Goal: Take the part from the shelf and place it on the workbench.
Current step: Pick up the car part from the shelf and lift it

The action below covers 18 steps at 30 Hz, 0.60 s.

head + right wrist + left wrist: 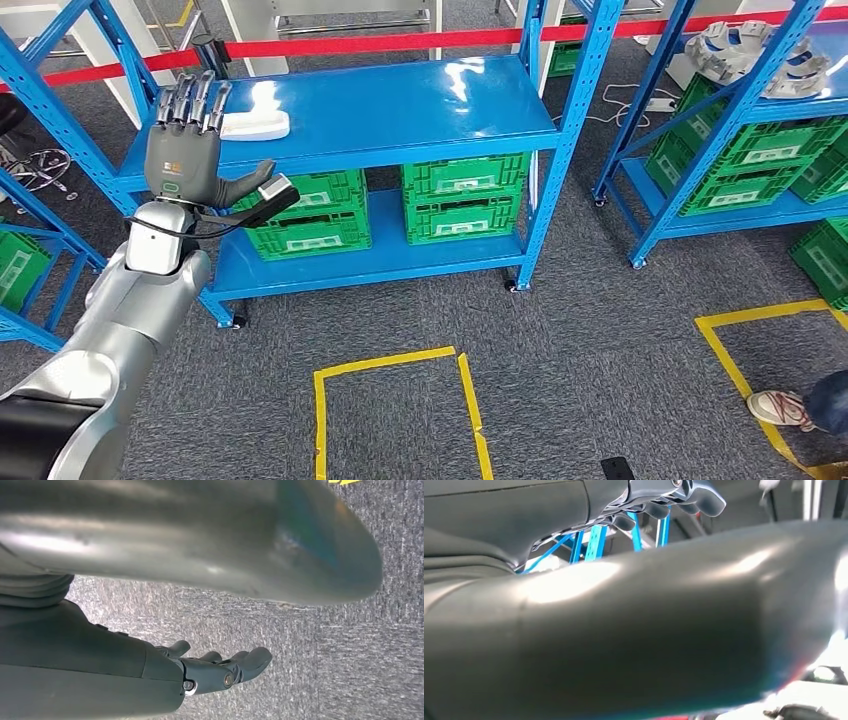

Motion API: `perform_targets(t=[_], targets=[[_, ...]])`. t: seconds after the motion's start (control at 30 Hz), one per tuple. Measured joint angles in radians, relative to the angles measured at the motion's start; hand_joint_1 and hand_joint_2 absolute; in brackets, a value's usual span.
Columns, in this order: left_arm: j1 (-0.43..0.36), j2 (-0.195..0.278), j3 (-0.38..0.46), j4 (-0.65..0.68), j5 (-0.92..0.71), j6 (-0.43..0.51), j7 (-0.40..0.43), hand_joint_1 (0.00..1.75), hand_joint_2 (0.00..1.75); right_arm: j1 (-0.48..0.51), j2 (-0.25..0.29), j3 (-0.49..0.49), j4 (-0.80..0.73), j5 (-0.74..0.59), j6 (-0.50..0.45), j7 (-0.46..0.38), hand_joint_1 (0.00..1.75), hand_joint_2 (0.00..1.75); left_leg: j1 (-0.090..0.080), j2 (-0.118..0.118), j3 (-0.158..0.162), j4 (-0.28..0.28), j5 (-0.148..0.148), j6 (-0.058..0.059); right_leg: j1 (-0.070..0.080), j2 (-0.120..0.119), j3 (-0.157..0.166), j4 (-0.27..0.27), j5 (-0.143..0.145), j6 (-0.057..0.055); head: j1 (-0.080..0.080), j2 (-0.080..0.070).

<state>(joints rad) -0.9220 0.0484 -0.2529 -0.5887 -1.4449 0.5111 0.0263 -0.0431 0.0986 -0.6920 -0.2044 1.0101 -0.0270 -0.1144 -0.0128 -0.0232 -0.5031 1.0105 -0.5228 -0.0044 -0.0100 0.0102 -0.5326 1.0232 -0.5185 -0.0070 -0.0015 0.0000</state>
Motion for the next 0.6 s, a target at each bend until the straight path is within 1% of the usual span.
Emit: perform_targets(t=[0.17,0.33,0.47,0.6], targets=[[-0.016,0.025,0.000,0.062,0.001,-0.019,0.020,0.00,0.00,0.000,0.002,-0.004,0.000,0.006,0.002,0.006,0.00,0.00,0.000,0.000,0.000,0.000,0.000,0.000,0.000,0.001,0.000,0.000,0.000,0.000,0.000,0.000],[-0.017,0.034,0.000,0.093,0.001,-0.022,0.024,0.00,0.00,0.000,0.002,-0.004,0.000,0.006,0.002,0.006,0.00,0.00,0.000,0.000,0.000,0.000,0.000,0.000,0.000,0.001,0.000,0.000,0.000,0.000,0.000,0.000],[-0.018,0.033,0.000,0.109,0.004,-0.041,0.024,0.00,0.00,-0.001,0.002,-0.007,0.000,0.004,0.000,0.000,0.00,0.00,0.000,0.001,0.000,0.000,0.000,0.000,0.000,0.001,0.000,0.000,0.000,0.000,0.000,0.000],[-0.021,0.009,0.000,0.122,0.011,-0.051,0.005,0.00,0.00,-0.003,0.002,-0.020,0.000,-0.009,-0.007,0.002,0.00,0.00,0.000,0.000,0.000,0.000,0.000,0.000,0.000,0.000,0.000,0.000,0.000,0.000,0.000,0.000]])
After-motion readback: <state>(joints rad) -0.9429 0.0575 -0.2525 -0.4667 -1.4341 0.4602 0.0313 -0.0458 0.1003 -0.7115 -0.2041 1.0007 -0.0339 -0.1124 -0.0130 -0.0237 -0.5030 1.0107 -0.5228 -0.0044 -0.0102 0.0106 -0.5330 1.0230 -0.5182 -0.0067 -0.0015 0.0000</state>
